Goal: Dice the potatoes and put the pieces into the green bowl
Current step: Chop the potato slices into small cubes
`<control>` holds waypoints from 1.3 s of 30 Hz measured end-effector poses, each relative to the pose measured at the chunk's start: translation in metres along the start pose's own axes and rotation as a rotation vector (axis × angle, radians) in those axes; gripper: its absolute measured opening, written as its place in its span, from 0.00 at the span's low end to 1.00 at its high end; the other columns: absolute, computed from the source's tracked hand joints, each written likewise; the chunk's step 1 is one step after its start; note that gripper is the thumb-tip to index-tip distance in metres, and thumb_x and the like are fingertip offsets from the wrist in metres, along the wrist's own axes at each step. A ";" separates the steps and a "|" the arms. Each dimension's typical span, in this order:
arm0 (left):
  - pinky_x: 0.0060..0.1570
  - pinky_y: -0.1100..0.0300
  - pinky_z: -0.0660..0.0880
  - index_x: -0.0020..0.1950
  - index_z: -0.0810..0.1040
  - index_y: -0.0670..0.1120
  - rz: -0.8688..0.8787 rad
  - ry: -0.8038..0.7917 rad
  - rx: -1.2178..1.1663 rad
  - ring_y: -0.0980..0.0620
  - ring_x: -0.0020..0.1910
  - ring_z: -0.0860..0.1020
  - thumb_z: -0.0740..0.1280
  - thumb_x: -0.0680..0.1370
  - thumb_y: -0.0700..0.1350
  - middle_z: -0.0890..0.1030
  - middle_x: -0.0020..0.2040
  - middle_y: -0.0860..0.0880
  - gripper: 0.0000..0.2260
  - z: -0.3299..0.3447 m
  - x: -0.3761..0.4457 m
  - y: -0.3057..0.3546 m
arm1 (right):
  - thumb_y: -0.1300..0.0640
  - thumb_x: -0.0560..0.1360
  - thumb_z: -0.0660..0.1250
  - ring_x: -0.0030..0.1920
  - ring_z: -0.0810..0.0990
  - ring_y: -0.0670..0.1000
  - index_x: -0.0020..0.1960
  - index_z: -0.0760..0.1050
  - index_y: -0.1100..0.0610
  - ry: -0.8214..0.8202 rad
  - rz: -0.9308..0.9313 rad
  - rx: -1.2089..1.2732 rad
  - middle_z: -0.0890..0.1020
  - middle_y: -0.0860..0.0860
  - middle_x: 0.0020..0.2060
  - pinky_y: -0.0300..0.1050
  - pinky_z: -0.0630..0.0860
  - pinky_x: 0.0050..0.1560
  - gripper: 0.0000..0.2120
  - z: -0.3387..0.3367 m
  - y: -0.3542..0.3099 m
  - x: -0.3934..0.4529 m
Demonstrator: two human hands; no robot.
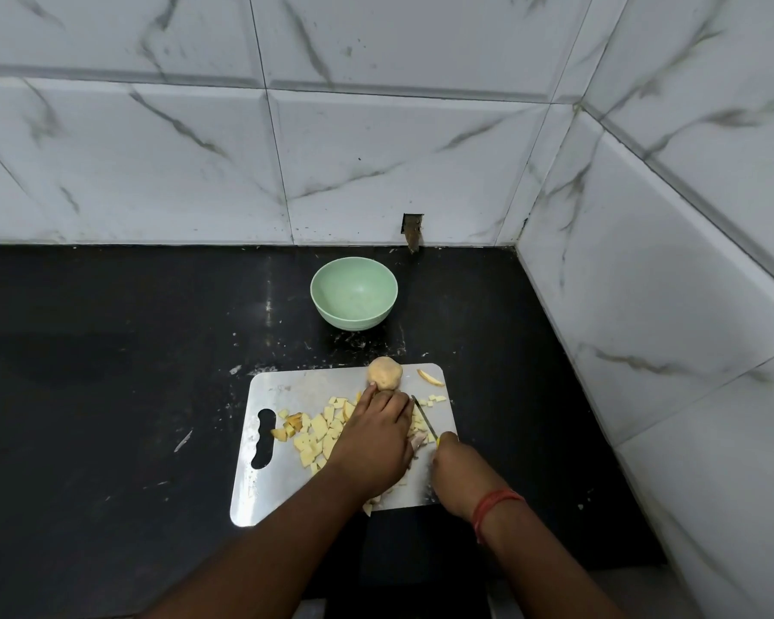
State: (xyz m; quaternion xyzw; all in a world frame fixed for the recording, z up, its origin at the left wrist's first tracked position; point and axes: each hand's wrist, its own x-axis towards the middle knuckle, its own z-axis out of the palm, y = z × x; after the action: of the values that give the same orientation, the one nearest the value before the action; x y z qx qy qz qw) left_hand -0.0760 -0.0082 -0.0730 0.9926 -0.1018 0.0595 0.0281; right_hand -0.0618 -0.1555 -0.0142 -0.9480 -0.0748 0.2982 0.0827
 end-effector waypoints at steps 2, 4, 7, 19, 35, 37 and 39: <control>0.79 0.45 0.55 0.75 0.72 0.42 -0.004 -0.029 0.011 0.45 0.72 0.69 0.47 0.82 0.59 0.74 0.70 0.46 0.31 -0.001 0.001 0.001 | 0.62 0.80 0.55 0.57 0.79 0.58 0.65 0.65 0.63 -0.012 -0.017 0.028 0.78 0.60 0.58 0.46 0.73 0.51 0.14 0.000 0.000 0.000; 0.79 0.45 0.53 0.76 0.71 0.43 -0.007 -0.044 0.022 0.45 0.73 0.67 0.45 0.82 0.60 0.73 0.71 0.46 0.32 -0.002 0.001 0.001 | 0.61 0.80 0.56 0.59 0.77 0.61 0.65 0.66 0.64 -0.020 -0.037 0.061 0.77 0.61 0.59 0.50 0.73 0.55 0.15 0.000 0.000 0.000; 0.79 0.44 0.52 0.76 0.70 0.43 -0.007 -0.062 0.051 0.45 0.74 0.67 0.44 0.81 0.60 0.73 0.71 0.46 0.33 -0.002 0.002 0.002 | 0.61 0.80 0.55 0.60 0.76 0.62 0.66 0.66 0.64 -0.028 -0.052 0.069 0.76 0.62 0.59 0.50 0.73 0.56 0.15 -0.002 0.002 -0.002; 0.78 0.45 0.59 0.69 0.77 0.41 0.041 -0.019 0.062 0.44 0.68 0.73 0.50 0.80 0.57 0.77 0.65 0.45 0.29 -0.007 0.003 0.003 | 0.55 0.82 0.53 0.48 0.80 0.51 0.58 0.68 0.57 0.041 -0.007 0.244 0.78 0.53 0.49 0.44 0.75 0.46 0.10 -0.006 0.018 -0.013; 0.77 0.44 0.59 0.60 0.82 0.41 0.293 -0.141 0.126 0.42 0.58 0.76 0.54 0.85 0.52 0.79 0.56 0.43 0.21 -0.022 0.038 0.009 | 0.53 0.82 0.55 0.48 0.78 0.52 0.56 0.69 0.57 0.195 0.089 0.486 0.77 0.54 0.48 0.47 0.74 0.48 0.08 -0.018 0.033 -0.004; 0.78 0.45 0.56 0.61 0.81 0.43 0.261 -0.132 0.157 0.43 0.60 0.75 0.53 0.85 0.52 0.79 0.58 0.43 0.20 -0.025 0.035 0.005 | 0.53 0.83 0.55 0.48 0.78 0.52 0.56 0.69 0.56 0.192 0.095 0.475 0.76 0.53 0.47 0.48 0.76 0.49 0.08 -0.018 0.033 -0.005; 0.80 0.47 0.52 0.69 0.75 0.42 0.193 -0.131 0.110 0.43 0.70 0.70 0.53 0.85 0.54 0.74 0.68 0.42 0.21 -0.028 0.039 0.002 | 0.53 0.82 0.55 0.49 0.78 0.52 0.56 0.69 0.56 0.194 0.084 0.471 0.77 0.54 0.48 0.49 0.76 0.51 0.08 -0.019 0.031 -0.004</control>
State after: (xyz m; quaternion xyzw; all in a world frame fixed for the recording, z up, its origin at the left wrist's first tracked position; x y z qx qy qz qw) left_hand -0.0420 -0.0161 -0.0400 0.9800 -0.1953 0.0023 -0.0389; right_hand -0.0513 -0.1885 -0.0031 -0.9290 0.0446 0.2181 0.2956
